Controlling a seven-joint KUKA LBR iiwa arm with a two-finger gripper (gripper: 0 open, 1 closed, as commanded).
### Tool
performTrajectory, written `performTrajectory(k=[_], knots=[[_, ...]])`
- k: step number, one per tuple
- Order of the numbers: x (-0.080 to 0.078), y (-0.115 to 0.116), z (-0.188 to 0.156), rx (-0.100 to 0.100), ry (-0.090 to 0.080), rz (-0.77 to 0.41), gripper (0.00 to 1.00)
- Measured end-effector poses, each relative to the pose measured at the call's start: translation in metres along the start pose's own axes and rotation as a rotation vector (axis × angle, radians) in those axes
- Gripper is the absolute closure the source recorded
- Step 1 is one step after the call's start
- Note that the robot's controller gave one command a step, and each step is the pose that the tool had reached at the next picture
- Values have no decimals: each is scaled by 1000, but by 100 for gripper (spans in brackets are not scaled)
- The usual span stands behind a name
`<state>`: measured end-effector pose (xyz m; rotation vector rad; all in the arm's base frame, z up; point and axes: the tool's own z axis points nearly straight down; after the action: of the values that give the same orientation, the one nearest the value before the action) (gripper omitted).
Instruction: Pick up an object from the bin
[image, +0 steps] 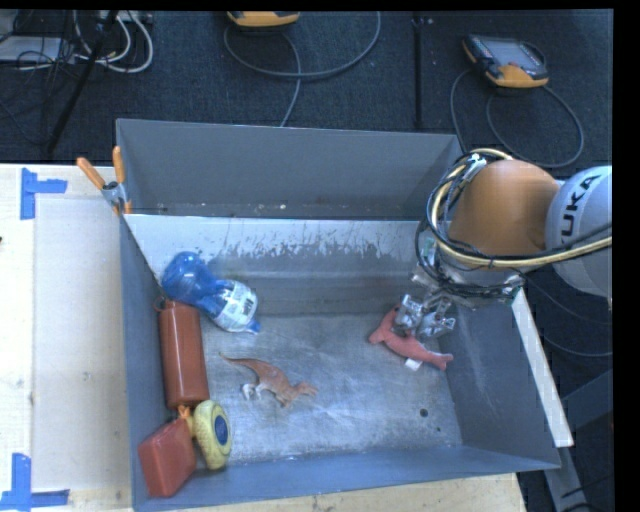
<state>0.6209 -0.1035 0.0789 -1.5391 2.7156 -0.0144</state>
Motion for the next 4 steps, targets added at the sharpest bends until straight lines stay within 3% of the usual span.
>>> performTrajectory(k=[4], knots=[[0,2,-37,-18,11,8,100]])
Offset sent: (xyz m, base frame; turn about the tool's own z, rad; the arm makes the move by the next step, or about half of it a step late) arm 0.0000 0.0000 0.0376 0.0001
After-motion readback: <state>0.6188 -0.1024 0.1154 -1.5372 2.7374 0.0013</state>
